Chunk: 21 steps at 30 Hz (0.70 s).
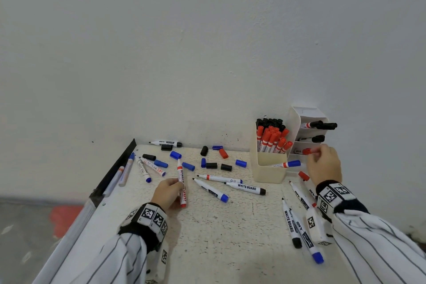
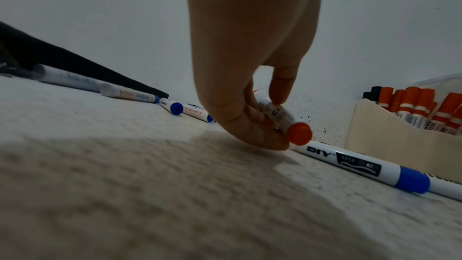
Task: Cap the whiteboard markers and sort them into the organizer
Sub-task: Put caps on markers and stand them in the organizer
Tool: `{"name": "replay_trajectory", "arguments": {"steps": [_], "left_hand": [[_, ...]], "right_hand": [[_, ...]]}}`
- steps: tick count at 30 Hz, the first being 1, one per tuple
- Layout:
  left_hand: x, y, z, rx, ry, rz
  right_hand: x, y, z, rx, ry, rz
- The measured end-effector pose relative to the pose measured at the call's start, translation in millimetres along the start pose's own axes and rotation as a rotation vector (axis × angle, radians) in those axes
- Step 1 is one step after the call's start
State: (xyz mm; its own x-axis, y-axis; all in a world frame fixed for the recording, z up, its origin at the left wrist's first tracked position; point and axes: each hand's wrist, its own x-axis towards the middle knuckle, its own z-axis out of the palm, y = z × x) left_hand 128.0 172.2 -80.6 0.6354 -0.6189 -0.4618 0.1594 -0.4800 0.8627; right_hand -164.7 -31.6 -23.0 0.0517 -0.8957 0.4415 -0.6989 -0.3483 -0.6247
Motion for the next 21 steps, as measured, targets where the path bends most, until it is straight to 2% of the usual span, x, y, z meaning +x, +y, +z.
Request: {"name": "replay_trajectory", "arguments": {"steps": [4, 6, 10, 12, 15, 18, 21], "left_hand": [[-4, 1, 1, 0.016, -0.023, 0.003], [-5, 3, 2, 0.002, -0.048, 0.000], [-6, 3, 4, -0.006, -0.080, 0.003], [-5, 2, 6, 0.023, -0.091, 0.011], [-7, 3, 9, 0.101, -0.092, 0.038], [-8, 4, 9, 0.150, -0.091, 0.064], [-8, 3, 9, 0.170, -0.086, 0.067]], "right_hand": [[0, -4, -3, -0.047, -0.221, 0.066], [-5, -1, -7, -0.143, -0.427, 0.144], [-33, 2, -16, -0.217, -0.934, 0.335], [-50, 0, -15, -0.270, -1.065, 0.352], [-68, -1, -7, -0.271, -1.047, 0.298], [-77, -7, 2, -0.168, -0.999, 0.264], [-79, -12, 7, -0.152, -0.932, 0.131]]}}
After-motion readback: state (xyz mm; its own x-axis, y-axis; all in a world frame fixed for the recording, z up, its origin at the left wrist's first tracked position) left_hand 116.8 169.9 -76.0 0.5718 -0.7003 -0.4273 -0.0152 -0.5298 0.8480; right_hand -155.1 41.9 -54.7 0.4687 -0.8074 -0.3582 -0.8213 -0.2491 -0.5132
